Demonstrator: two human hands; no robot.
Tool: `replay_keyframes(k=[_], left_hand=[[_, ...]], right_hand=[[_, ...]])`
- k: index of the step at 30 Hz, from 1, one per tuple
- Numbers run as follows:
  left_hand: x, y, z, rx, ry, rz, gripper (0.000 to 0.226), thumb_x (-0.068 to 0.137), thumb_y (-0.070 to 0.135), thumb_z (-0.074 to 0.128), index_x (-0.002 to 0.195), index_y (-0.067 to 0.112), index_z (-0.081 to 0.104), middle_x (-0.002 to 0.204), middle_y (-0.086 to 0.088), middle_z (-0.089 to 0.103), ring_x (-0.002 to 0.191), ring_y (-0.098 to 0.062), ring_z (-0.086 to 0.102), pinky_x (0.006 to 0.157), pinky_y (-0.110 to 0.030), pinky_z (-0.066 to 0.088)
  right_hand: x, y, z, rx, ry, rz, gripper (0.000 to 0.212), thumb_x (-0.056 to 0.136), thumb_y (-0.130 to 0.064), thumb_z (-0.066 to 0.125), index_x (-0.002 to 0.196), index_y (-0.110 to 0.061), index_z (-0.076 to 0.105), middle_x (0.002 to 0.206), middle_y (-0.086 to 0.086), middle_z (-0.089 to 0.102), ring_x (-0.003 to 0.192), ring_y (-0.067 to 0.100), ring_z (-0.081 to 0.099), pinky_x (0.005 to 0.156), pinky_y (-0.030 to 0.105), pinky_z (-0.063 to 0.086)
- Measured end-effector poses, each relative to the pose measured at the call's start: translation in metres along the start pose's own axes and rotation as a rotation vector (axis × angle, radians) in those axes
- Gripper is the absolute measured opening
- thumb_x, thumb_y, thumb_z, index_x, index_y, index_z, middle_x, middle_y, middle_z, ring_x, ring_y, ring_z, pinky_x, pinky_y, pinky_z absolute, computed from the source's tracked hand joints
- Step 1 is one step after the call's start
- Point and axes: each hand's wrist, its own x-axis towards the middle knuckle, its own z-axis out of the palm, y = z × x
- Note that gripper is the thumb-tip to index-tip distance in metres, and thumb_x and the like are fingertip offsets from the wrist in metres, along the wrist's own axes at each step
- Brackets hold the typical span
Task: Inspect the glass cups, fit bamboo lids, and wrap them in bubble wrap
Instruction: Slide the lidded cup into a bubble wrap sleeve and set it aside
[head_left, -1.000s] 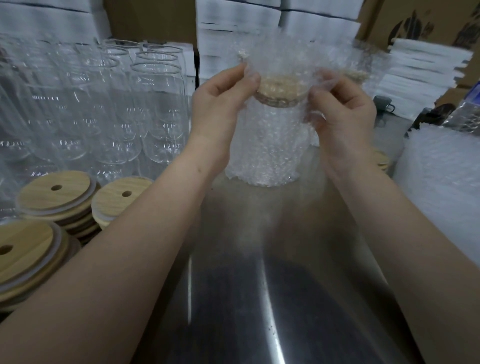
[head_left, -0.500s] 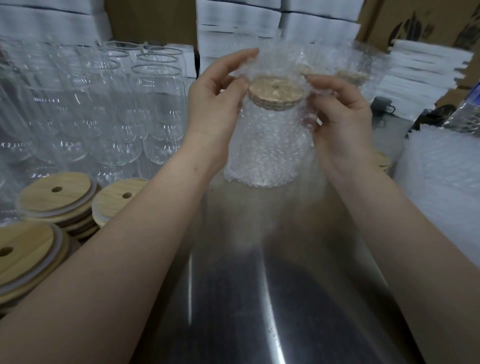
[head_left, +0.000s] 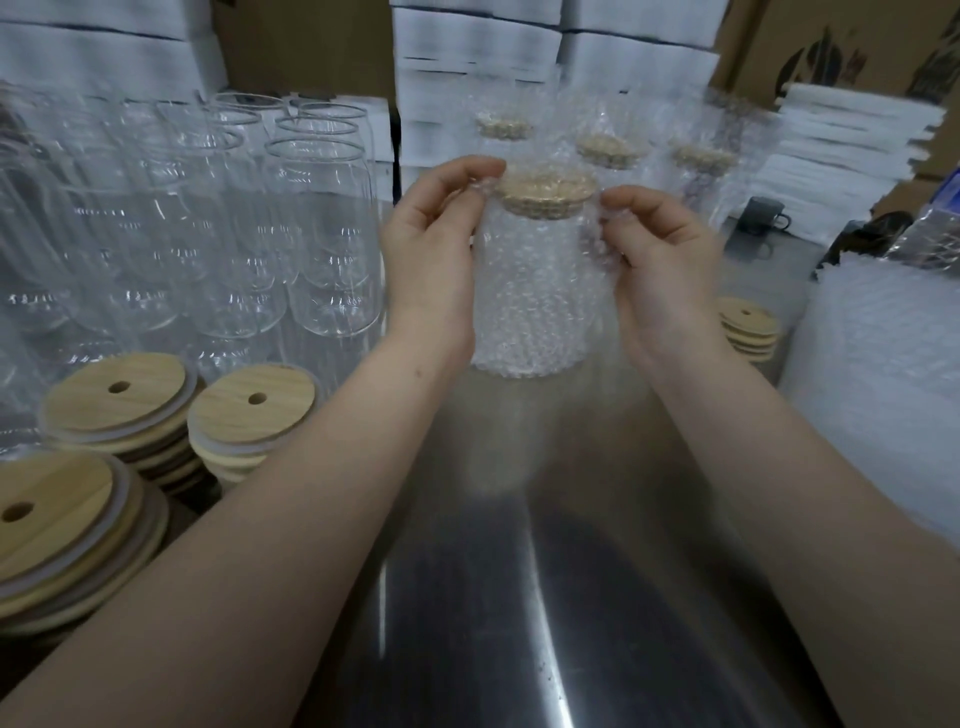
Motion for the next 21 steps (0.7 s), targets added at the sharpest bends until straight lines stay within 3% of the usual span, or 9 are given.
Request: replay_keyframes(k=[5, 7, 10, 11, 12, 14, 15, 18, 21], left_hand=[[-0.02, -0.011, 0.004, 0.251, 0.047, 0.156, 0.041, 0.088, 0.002, 0.049, 0.122, 0.014, 0.068, 0.117, 0.001, 0.064, 0.095, -0.006, 0.058, 0.084, -0.021, 0.047], [-0.031, -0.018, 0.005, 0.44, -0.005, 0.278, 0.054, 0.082, 0.008, 0.047, 0.134, 0.016, 0.058, 0.124, 0.001, 0.056, 0.11, -0.015, 0.055, 0.096, -0.031, 0.046], [-0.04, -0.024, 0.007, 0.603, -0.046, 0.381, 0.062, 0.079, 0.006, 0.045, 0.141, 0.009, 0.05, 0.142, -0.003, 0.049, 0.132, -0.011, 0.039, 0.113, -0.025, 0.029], [-0.042, -0.026, 0.007, 0.627, -0.051, 0.402, 0.062, 0.079, 0.004, 0.046, 0.142, 0.006, 0.048, 0.146, -0.007, 0.047, 0.133, -0.009, 0.035, 0.114, -0.024, 0.025], [-0.043, -0.027, 0.007, 0.645, -0.056, 0.415, 0.062, 0.079, 0.003, 0.046, 0.142, 0.005, 0.048, 0.148, -0.01, 0.046, 0.134, -0.009, 0.033, 0.115, -0.023, 0.023], [-0.047, -0.029, 0.009, 0.678, -0.062, 0.448, 0.062, 0.079, 0.0, 0.047, 0.141, 0.003, 0.048, 0.148, -0.014, 0.045, 0.136, -0.015, 0.034, 0.115, -0.021, 0.021], [-0.049, -0.031, 0.01, 0.691, -0.065, 0.469, 0.062, 0.078, -0.002, 0.047, 0.14, 0.001, 0.048, 0.148, -0.016, 0.045, 0.136, -0.021, 0.037, 0.115, -0.022, 0.022], [-0.052, -0.037, 0.013, 0.705, -0.07, 0.497, 0.06, 0.079, -0.006, 0.047, 0.139, -0.005, 0.046, 0.148, -0.024, 0.04, 0.137, -0.032, 0.038, 0.115, -0.026, 0.024], [-0.05, -0.042, 0.008, 0.67, -0.105, 0.508, 0.054, 0.077, -0.011, 0.047, 0.131, -0.011, 0.052, 0.143, -0.029, 0.034, 0.131, -0.026, 0.039, 0.113, -0.021, 0.026]], right_hand=[[-0.002, 0.004, -0.001, -0.291, 0.082, -0.082, 0.025, 0.089, 0.006, 0.059, 0.098, -0.013, 0.074, 0.09, -0.001, 0.073, 0.085, 0.01, 0.067, 0.082, 0.024, 0.056], [-0.007, -0.001, 0.003, -0.392, 0.087, -0.1, 0.022, 0.092, -0.003, 0.059, 0.106, -0.01, 0.073, 0.098, -0.001, 0.073, 0.092, 0.008, 0.069, 0.085, 0.024, 0.055], [-0.011, -0.016, 0.008, -0.534, 0.02, -0.057, 0.025, 0.093, -0.035, 0.057, 0.076, -0.022, 0.069, 0.072, -0.02, 0.063, 0.073, -0.003, 0.059, 0.072, 0.026, 0.047], [-0.011, -0.02, 0.01, -0.559, -0.037, -0.015, 0.026, 0.092, -0.046, 0.056, 0.077, -0.028, 0.067, 0.075, -0.026, 0.063, 0.076, -0.009, 0.058, 0.074, 0.025, 0.045], [-0.012, -0.022, 0.011, -0.592, -0.095, 0.036, 0.028, 0.09, -0.057, 0.056, 0.094, -0.033, 0.068, 0.093, -0.03, 0.066, 0.091, -0.012, 0.058, 0.082, 0.026, 0.047], [-0.013, -0.024, 0.015, -0.665, -0.161, 0.139, 0.073, 0.081, -0.07, 0.06, 0.136, -0.023, 0.05, 0.135, -0.013, 0.055, 0.124, 0.004, 0.051, 0.098, 0.032, 0.046], [-0.012, -0.023, 0.017, -0.663, -0.164, 0.177, 0.089, 0.077, -0.071, 0.065, 0.144, -0.018, 0.038, 0.143, -0.006, 0.048, 0.129, 0.01, 0.047, 0.098, 0.03, 0.044], [-0.006, -0.026, 0.021, -0.618, -0.16, 0.25, 0.1, 0.07, -0.064, 0.076, 0.145, -0.016, 0.03, 0.133, -0.007, 0.05, 0.116, 0.006, 0.052, 0.076, 0.019, 0.041], [0.005, -0.028, 0.023, -0.632, -0.157, 0.286, 0.08, 0.07, -0.053, 0.08, 0.123, -0.017, 0.033, 0.101, -0.017, 0.048, 0.088, -0.006, 0.047, 0.063, 0.018, 0.037]])
